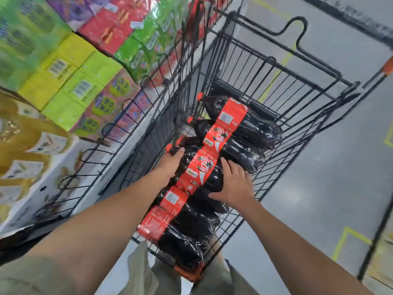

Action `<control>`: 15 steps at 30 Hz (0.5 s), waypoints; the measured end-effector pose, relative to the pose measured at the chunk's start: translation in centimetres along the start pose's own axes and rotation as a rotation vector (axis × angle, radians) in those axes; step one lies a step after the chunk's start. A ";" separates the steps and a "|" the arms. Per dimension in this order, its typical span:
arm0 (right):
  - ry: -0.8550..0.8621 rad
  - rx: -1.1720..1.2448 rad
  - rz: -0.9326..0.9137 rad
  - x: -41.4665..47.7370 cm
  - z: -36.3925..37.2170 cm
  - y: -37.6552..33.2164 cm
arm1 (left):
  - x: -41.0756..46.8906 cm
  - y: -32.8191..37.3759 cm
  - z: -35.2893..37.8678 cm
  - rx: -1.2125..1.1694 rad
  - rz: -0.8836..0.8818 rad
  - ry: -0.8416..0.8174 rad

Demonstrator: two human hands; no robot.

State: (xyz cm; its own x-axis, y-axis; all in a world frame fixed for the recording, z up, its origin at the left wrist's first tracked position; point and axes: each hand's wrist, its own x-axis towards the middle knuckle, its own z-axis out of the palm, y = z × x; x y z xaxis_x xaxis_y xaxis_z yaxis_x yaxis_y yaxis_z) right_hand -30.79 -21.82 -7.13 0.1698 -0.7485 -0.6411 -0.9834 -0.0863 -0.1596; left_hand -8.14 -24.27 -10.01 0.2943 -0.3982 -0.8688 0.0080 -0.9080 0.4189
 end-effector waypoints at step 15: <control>-0.080 0.020 -0.047 2.9 0.4 1.3 | 3.8 1.3 2.9 -0.496 -0.235 0.000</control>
State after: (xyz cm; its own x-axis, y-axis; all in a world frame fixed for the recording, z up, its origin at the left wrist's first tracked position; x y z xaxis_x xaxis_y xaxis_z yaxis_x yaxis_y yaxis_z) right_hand -31.56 -23.87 -9.54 0.2213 -0.6886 -0.6906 -0.9728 -0.1064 -0.2057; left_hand -9.72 -27.36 -13.56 0.2298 -0.1918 -0.9541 0.5229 -0.8025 0.2873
